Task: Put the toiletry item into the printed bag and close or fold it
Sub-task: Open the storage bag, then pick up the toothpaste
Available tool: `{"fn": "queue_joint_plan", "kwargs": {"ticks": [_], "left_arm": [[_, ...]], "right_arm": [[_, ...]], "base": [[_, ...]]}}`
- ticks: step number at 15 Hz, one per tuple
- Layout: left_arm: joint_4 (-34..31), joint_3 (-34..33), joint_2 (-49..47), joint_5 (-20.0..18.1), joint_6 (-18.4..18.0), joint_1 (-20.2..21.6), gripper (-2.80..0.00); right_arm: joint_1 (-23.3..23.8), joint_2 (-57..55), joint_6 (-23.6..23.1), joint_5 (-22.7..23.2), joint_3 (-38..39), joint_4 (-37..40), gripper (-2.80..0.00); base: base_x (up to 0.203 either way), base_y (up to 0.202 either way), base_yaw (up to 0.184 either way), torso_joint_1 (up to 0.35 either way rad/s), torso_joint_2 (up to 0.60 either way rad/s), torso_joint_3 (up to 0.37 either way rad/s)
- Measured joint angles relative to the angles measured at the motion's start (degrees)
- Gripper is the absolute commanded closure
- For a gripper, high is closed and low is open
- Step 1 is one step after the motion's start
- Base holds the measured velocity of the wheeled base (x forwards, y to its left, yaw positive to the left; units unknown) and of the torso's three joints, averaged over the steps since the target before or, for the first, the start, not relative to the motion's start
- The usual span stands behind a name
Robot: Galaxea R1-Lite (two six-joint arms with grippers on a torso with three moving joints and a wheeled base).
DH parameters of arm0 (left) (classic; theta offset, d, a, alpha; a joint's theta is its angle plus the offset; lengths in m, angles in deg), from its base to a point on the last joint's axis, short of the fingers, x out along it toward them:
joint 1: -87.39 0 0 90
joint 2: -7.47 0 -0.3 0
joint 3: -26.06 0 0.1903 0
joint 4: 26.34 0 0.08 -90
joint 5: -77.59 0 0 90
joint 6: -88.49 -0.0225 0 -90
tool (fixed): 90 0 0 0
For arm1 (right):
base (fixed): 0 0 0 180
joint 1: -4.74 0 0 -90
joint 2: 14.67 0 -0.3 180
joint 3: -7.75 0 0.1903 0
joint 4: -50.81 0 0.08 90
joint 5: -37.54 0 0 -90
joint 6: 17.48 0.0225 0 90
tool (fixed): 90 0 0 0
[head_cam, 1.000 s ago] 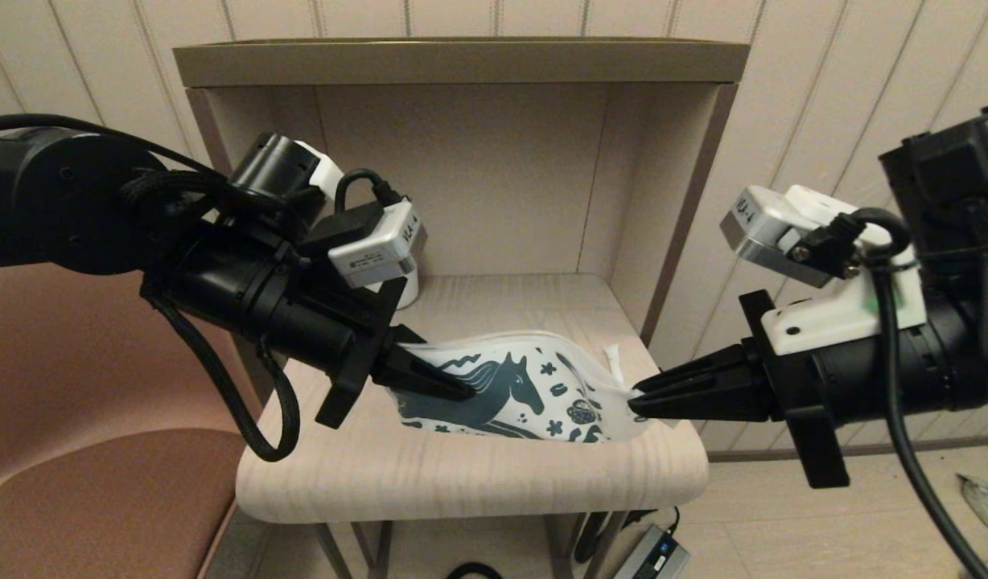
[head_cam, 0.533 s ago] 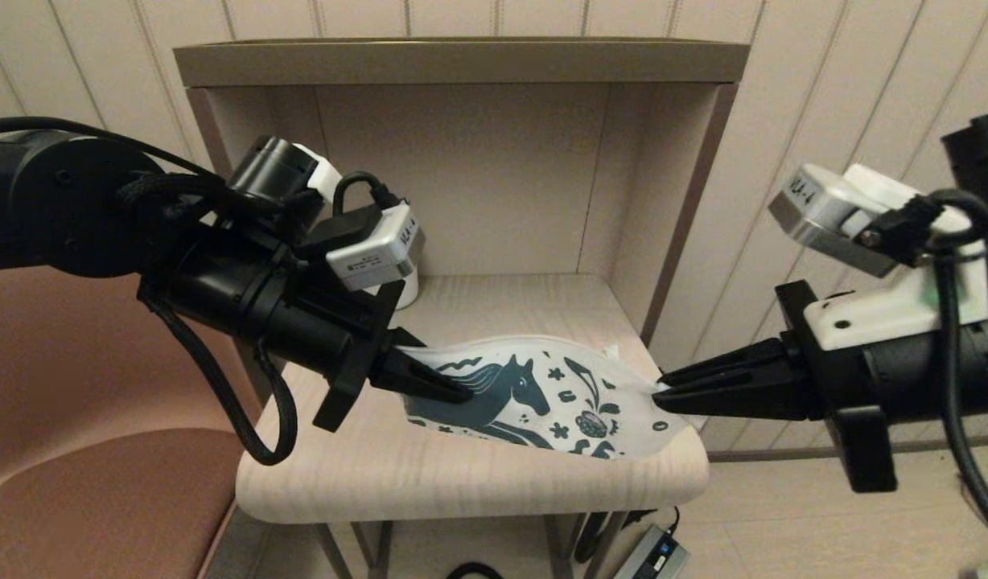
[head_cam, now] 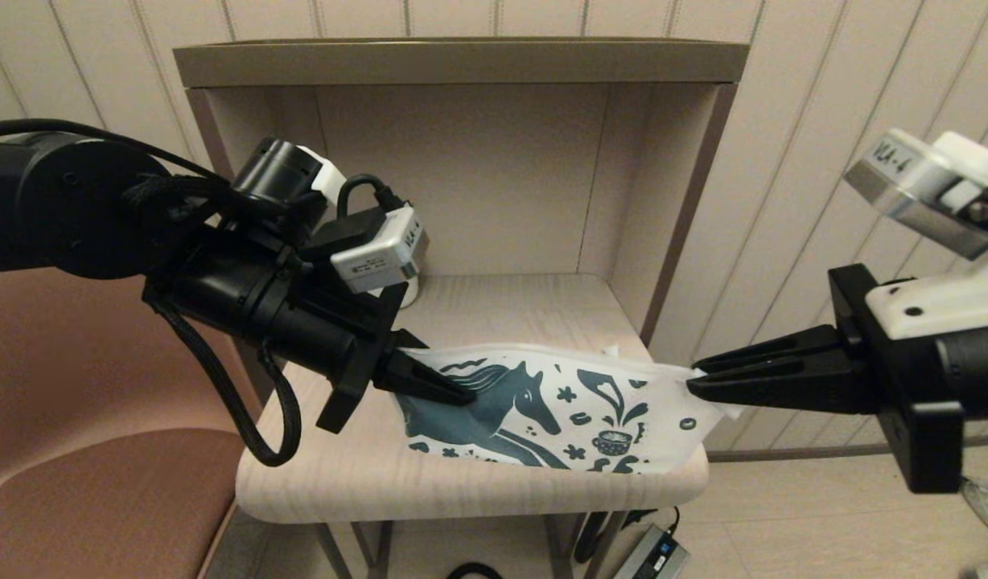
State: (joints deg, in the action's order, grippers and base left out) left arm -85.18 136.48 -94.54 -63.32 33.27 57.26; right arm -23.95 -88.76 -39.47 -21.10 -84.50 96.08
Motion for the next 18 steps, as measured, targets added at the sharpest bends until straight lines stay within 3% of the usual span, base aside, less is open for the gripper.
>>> {"fn": "queue_joint_plan", "kwargs": {"ticks": [3, 4, 12, 14, 16, 18], "left_arm": [[-0.05, 0.37, 0.0, 0.02, 0.01, 0.01, 0.0], [-0.05, 0.48, -0.05, 0.06, 0.0, 0.01, 0.0], [0.13, -1.32, 0.31, 0.18, -0.49, 0.01, 0.0], [3.08, -3.27, 0.58, 0.7, -0.4, 0.01, 0.0], [9.41, -5.06, 0.85, 1.89, 0.98, 0.98, 0.0], [16.96, -5.82, 1.48, 4.62, 5.59, 2.08, 0.0]], "right_arm": [[-0.5, -0.21, 0.0, 0.09, 0.88, -0.2, 0.0], [-0.59, -0.42, 0.0, 0.07, 0.88, -0.06, -2.8], [-0.28, -2.0, 2.55, 0.3, -0.63, -2.98, -2.8], [-0.48, -2.06, 8.81, 0.2, -3.96, -3.03, -2.8], [-0.87, -2.5, 19.38, -0.17, -8.04, -4.18, -2.8], [-1.41, -3.66, 28.94, -1.14, -11.13, -6.73, -2.8]], "base": [[0.0, 0.0, 0.0, 0.0, 0.0, 0.0], [0.0, 0.0, 0.0, 0.0, 0.0, 0.0], [0.0, 0.0, 0.0, 0.0, 0.0, 0.0], [0.0, 0.0, 0.0, 0.0, 0.0, 0.0], [0.0, 0.0, 0.0, 0.0, 0.0, 0.0], [0.0, 0.0, 0.0, 0.0, 0.0, 0.0]]}}
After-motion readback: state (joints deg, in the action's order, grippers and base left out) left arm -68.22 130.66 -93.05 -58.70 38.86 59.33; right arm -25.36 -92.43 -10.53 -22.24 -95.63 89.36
